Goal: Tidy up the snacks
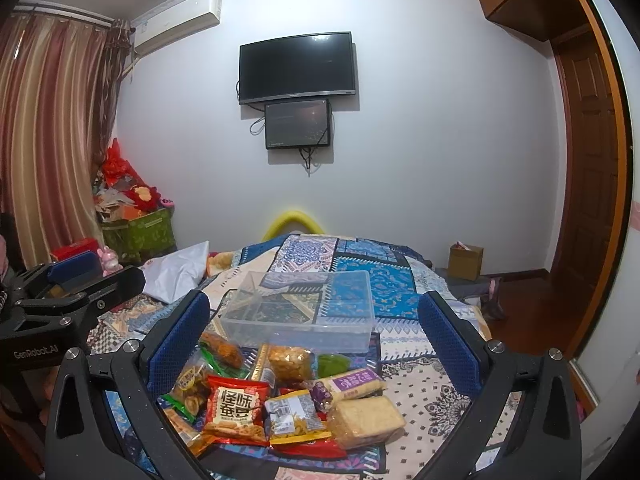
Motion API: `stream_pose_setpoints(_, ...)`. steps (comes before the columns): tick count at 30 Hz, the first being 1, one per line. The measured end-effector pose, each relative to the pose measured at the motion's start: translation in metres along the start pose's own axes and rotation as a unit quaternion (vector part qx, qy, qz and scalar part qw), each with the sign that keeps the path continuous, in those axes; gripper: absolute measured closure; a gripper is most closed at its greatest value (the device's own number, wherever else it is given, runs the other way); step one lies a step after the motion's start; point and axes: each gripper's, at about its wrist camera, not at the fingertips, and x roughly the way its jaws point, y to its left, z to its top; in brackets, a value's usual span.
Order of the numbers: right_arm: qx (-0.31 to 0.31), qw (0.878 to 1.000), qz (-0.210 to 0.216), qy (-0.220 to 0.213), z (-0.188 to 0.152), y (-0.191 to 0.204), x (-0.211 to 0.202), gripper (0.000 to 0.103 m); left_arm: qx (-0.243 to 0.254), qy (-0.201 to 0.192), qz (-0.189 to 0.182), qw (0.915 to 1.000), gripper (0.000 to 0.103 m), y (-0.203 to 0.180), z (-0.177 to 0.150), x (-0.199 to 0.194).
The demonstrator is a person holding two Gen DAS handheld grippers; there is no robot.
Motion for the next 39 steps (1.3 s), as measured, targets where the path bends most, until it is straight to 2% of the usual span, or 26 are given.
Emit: stream_pose_setpoints(39,0.013,1.0,0.004,-0.008,0.003,-0.0059,-0.0065,0.0,0.005,-0.003,0.001,1.0,0.0,-0.0036,0.0009,-0.003)
